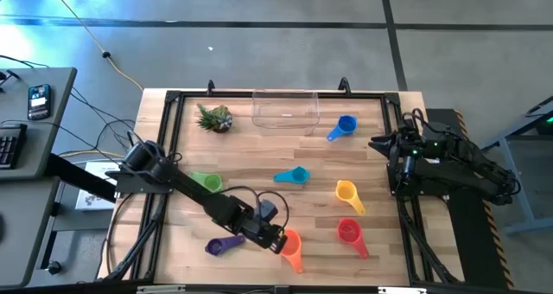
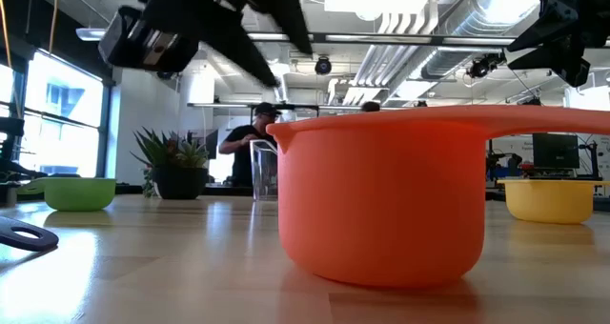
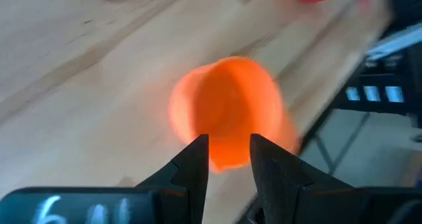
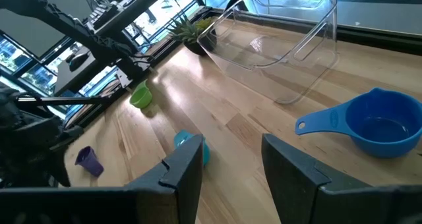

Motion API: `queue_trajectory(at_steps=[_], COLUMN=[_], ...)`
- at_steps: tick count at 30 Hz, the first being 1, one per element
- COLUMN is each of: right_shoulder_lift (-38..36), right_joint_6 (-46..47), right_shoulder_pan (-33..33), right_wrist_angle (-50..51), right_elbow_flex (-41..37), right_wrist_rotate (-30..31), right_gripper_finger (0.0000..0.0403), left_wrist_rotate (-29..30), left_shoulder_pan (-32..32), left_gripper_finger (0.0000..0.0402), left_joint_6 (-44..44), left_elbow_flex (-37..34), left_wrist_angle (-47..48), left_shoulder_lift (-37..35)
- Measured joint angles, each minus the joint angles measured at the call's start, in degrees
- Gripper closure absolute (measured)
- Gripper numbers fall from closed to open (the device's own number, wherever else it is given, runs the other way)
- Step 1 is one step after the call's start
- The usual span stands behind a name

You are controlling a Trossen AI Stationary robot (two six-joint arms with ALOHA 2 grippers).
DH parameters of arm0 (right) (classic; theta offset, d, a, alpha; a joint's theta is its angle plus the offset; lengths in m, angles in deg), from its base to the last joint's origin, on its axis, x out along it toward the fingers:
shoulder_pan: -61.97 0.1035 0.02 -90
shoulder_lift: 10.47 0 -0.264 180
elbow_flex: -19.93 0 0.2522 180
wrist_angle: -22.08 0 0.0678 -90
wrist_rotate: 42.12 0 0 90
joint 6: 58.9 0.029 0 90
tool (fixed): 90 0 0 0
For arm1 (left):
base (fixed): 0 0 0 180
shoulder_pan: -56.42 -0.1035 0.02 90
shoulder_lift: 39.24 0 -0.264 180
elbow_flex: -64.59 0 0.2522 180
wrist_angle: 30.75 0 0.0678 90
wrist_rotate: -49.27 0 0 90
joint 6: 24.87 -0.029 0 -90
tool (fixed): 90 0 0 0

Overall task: Nest measuring cups in basket
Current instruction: Move the orange measuring cup

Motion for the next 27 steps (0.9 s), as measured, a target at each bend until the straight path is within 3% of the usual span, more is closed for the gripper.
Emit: queue_trajectory(at_steps=[27], right_shoulder_lift=[0.0], right_joint_6=[0.0], right_shoulder_pan=[0.0], right_wrist_angle=[0.7], right_elbow_flex=[0.0], right_wrist_rotate=[0.0], right_gripper_finger=[0.0258], left_wrist_rotate=[-2.5], left_shoulder_pan=[-0.9], left_gripper_finger=[0.0298], left_joint_6=[4.7], left_elbow_flex=[0.0], left_wrist_angle=[-3.3], left_shoulder_lift=[7.0])
